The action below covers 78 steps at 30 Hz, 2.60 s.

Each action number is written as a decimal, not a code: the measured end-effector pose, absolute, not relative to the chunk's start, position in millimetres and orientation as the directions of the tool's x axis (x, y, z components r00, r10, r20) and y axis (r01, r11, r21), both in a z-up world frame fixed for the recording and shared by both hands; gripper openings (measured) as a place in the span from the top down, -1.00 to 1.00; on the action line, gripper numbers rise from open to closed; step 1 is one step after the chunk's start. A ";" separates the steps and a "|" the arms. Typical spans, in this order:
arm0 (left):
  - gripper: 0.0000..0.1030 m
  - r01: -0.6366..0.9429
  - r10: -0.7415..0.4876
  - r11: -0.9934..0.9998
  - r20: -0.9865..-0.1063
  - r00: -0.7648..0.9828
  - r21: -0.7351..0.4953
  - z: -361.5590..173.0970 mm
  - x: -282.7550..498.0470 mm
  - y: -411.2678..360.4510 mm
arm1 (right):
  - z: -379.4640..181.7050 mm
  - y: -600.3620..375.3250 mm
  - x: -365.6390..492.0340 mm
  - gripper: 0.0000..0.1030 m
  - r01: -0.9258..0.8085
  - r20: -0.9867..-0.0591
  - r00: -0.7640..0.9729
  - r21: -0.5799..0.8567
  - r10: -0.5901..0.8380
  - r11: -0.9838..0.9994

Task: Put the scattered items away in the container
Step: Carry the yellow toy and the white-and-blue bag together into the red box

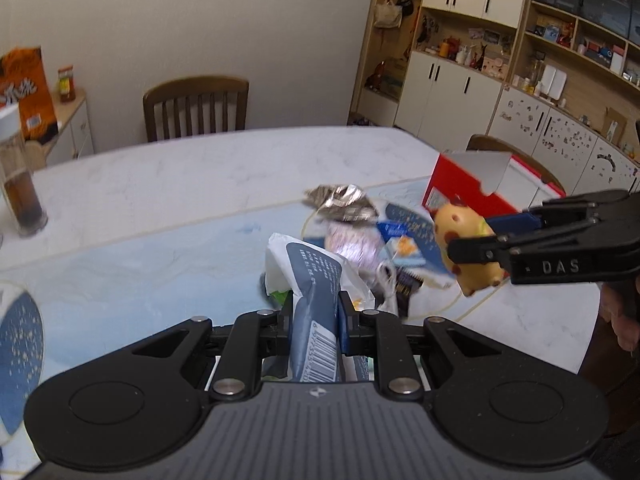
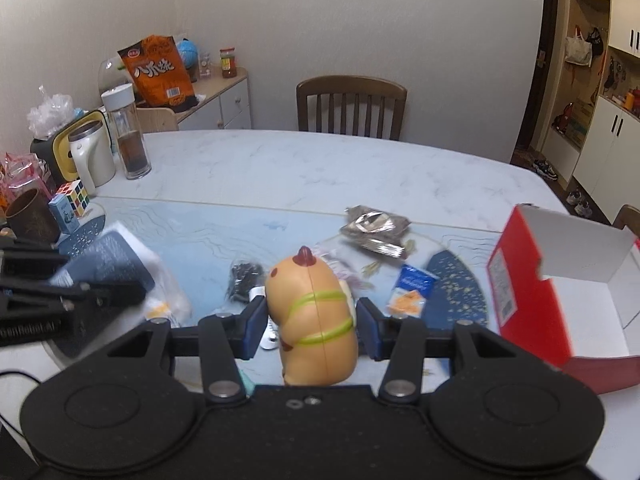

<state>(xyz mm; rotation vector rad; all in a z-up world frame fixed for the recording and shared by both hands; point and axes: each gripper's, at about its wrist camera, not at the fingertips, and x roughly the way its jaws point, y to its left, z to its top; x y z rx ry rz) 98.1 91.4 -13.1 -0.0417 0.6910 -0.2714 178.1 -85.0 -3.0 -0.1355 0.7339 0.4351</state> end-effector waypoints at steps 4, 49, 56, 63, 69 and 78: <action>0.66 0.235 -0.264 0.963 -0.607 0.750 -0.129 1.0 99.5 69.9 | 6.7 -113.6 178.8 0.08 -0.436 -0.661 0.664 0.037 0.349 0.899; 0.66 0.446 -0.456 0.878 -0.588 0.668 -0.174 24.2 234.3 -206.5 | 8.1 -370.6 278.2 0.09 -0.305 -0.681 0.691 0.028 0.242 0.952; 0.66 0.476 -0.460 0.866 -0.619 0.636 -0.155 14.2 266.4 -236.1 | -1.4 -391.4 299.2 0.09 -0.302 -0.704 0.674 0.012 0.223 0.953; 0.66 0.483 -0.441 0.865 -0.659 0.609 -0.132 -6.7 290.8 -257.7 | -18.9 -402.6 317.8 0.09 -0.299 -0.739 0.646 -0.011 0.194 0.954; 0.66 0.453 -0.392 0.884 -0.710 0.585 -0.116 -27.8 318.3 -266.5 | -34.5 -403.2 332.3 0.09 -0.324 -0.762 0.619 -0.025 0.191 0.946; 0.66 0.462 -0.354 0.884 -0.756 0.550 -0.078 -55.3 341.3 -281.8 | -58.8 -400.3 348.8 0.10 -0.357 -0.802 0.565 -0.025 0.195 0.934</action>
